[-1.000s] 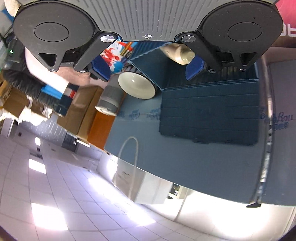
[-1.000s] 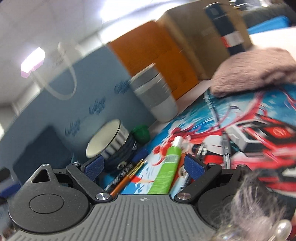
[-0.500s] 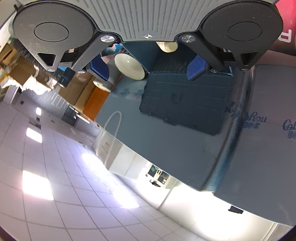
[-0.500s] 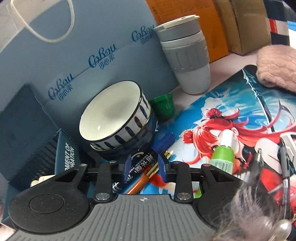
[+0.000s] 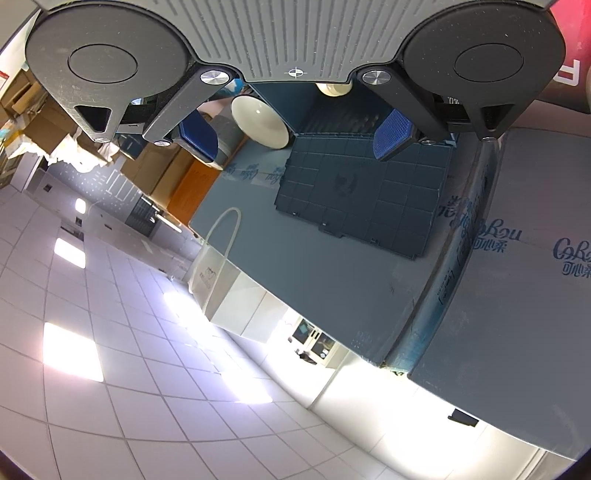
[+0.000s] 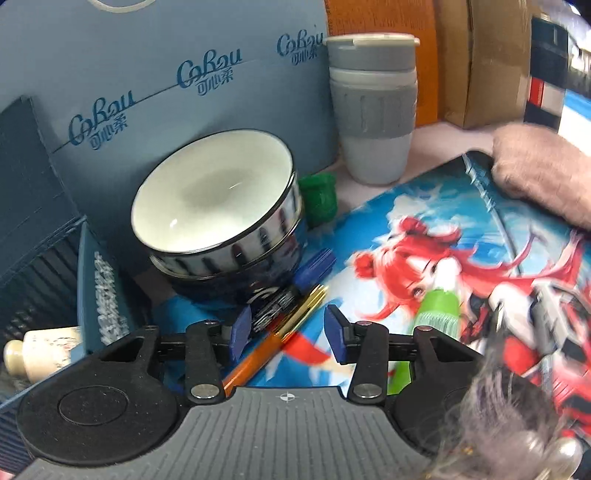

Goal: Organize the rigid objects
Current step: 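Move the right tool to the blue marker beside the striped bowl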

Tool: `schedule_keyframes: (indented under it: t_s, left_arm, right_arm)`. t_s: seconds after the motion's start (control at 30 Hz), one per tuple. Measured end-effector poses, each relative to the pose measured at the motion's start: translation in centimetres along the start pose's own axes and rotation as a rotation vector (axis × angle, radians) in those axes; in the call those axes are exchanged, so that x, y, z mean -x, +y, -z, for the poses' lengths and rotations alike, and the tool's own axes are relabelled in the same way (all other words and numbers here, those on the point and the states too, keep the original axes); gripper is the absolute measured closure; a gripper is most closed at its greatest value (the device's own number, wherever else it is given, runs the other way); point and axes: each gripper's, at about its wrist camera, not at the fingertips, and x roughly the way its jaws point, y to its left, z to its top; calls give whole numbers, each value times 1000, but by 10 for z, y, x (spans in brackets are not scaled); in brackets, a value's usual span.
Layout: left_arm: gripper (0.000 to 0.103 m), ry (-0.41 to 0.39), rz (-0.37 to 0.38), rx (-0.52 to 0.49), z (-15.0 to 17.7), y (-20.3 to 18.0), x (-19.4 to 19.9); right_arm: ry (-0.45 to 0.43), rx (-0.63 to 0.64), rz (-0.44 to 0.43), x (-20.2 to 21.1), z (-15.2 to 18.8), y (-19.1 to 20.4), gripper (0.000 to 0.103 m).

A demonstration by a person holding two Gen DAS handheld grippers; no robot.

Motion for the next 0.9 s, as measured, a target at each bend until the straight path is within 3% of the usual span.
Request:
schedule_keyframes:
  t_s: [0.13, 0.27, 0.5, 0.67, 0.73, 0.9]
  left_arm:
    - [9, -12, 9, 10, 0, 3, 4]
    - [9, -15, 12, 16, -1, 3, 6]
    - [9, -26, 21, 19, -3, 4, 10]
    - [8, -33, 26, 36, -4, 9, 13]
    - [8, -35, 30, 37, -5, 9, 14]
    - [8, -34, 38, 31, -5, 7, 15]
  right_arm:
    - [-11, -41, 12, -2, 1, 0, 58]
    - [-16, -41, 37, -6, 0, -1, 42]
    - [-38, -8, 56, -5, 3, 2, 42]
    - [-63, 151, 154, -9, 13, 12, 48]
    - [-58, 160, 146, -5, 14, 7, 51]
    - [-31, 146, 107, 5, 9, -17, 73]
